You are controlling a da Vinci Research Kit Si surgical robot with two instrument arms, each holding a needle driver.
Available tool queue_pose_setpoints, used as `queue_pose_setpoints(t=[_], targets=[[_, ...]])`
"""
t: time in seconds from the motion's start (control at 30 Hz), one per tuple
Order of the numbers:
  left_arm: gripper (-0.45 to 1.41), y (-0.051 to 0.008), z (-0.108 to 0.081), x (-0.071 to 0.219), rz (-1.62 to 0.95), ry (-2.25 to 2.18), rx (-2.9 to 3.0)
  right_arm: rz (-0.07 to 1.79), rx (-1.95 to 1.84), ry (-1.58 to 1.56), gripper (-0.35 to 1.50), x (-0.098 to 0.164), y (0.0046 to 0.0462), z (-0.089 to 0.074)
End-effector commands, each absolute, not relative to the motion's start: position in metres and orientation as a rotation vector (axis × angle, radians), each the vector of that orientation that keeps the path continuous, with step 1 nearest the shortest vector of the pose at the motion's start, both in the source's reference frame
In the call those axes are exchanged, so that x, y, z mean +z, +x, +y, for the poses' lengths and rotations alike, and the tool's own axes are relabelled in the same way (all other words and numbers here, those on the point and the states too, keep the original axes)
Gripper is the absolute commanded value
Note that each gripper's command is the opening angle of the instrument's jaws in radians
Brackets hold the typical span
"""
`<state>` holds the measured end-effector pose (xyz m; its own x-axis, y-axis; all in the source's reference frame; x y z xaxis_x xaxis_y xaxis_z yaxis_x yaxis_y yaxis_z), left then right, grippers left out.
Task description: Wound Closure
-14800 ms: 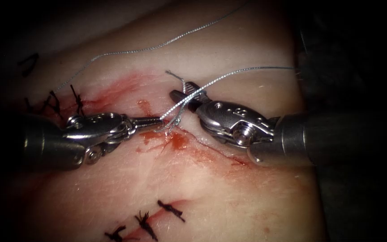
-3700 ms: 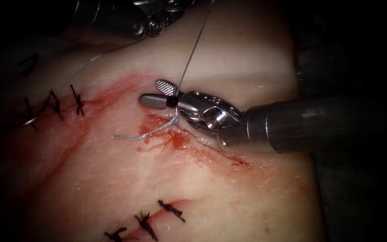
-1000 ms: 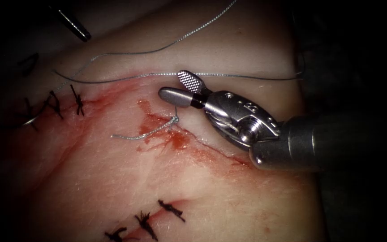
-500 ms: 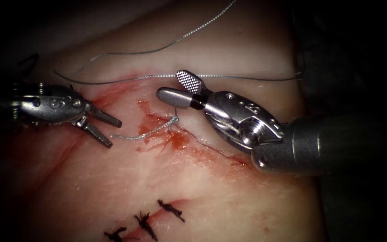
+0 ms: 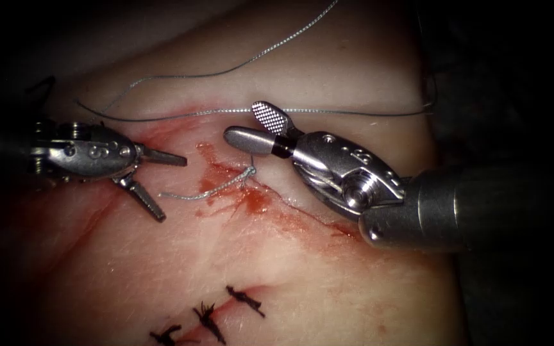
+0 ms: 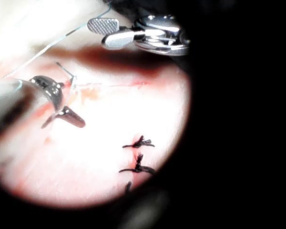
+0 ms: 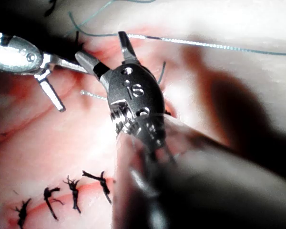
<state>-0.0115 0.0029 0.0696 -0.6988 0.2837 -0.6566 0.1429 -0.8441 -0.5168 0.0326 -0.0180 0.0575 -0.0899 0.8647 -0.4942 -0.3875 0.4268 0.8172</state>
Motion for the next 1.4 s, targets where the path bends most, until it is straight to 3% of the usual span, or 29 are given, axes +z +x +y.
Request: queue_pose_setpoints(t=[0.03, 0.23, 0.27, 0.53, 0.57, 0.63, 0.7, 0.8, 0.87, 0.9, 0.97, 1.03, 1.17, 1.2, 1.23, 1.27, 1.3, 1.4], targets=[[0.71, -0.012, 0.0027, 0.0701, -0.846, -1.181, 2.695, 1.262, 1.117, 0.494, 1.43, 0.0577, 0.0335, -0.0182], [0.46, -0.012, 0.0027, 0.0716, -0.832, -1.101, 2.748, 1.26, 1.125, 0.504, 1.43, 0.0576, 0.0337, -0.0185], [0.27, -0.012, 0.0027, 0.0718, -0.832, -1.09, 2.749, 1.26, 1.124, 0.504, 1.43, 0.0575, 0.0337, -0.0185], [0.14, -0.0113, 0.0028, 0.0728, -0.837, -0.985, 2.77, 1.258, 1.132, 0.515, 1.43, 0.0573, 0.0339, -0.0188], [0.09, -0.0112, 0.0027, 0.0727, -0.838, -0.981, 2.766, 1.258, 1.131, 0.515, 1.43, 0.0573, 0.0339, -0.0188], [-0.2, -0.0112, 0.0025, 0.0727, -0.842, -0.97, 2.751, 1.258, 1.131, 0.515, 1.43, 0.0573, 0.0339, -0.0188], [-0.23, -0.0111, 0.0023, 0.0726, -0.86, -0.955, 2.738, 1.258, 1.131, 0.515, 1.43, 0.0573, 0.0339, -0.0188], [0.29, -0.0109, 0.0016, 0.0728, -0.91, -0.919, 2.698, 1.258, 1.131, 0.515, 1.43, 0.0573, 0.0339, -0.0188], [0.35, -0.0109, 0.0013, 0.073, -0.908, -0.915, 2.696, 1.258, 1.131, 0.515, 1.43, 0.0573, 0.0339, -0.0188], [0.64, -0.011, 0.001, 0.0734, -0.901, -0.907, 2.704, 1.258, 1.131, 0.515, 1.43, 0.0573, 0.0339, -0.0189], [0.91, -0.0111, 0.0007, 0.0738, -0.893, -0.891, 2.715, 1.258, 1.131, 0.516, 1.43, 0.0572, 0.034, -0.0189], [0.99, -0.0111, 0.0006, 0.074, -0.89, -0.875, 2.71, 1.258, 1.13, 0.516, 1.43, 0.0572, 0.034, -0.0189], [0.99, -0.0114, 0.0007, 0.0741, -0.893, -0.869, 2.71, 1.257, 1.135, 0.52, 1.43, 0.0572, 0.034, -0.0189], [0.94, -0.0115, 0.0009, 0.0742, -0.89, -0.869, 2.71, 1.257, 1.135, 0.521, 1.43, 0.0572, 0.034, -0.019], [0.77, -0.0116, 0.001, 0.0742, -0.887, -0.87, 2.71, 1.257, 1.134, 0.521, 1.43, 0.0572, 0.034, -0.019], [0.29, -0.0116, 0.0011, 0.0741, -0.889, -0.87, 2.71, 1.257, 1.134, 0.521, 1.43, 0.0571, 0.034, -0.019], [0.0, -0.0116, 0.0012, 0.0741, -0.891, -0.862, 2.707, 1.257, 1.134, 0.521, 1.43, 0.0571, 0.034, -0.019], [-0.12, -0.0117, 0.0015, 0.0738, -0.899, -0.815, 2.651, 1.257, 1.133, 0.521, 1.43, 0.0571, 0.034, -0.0191]])
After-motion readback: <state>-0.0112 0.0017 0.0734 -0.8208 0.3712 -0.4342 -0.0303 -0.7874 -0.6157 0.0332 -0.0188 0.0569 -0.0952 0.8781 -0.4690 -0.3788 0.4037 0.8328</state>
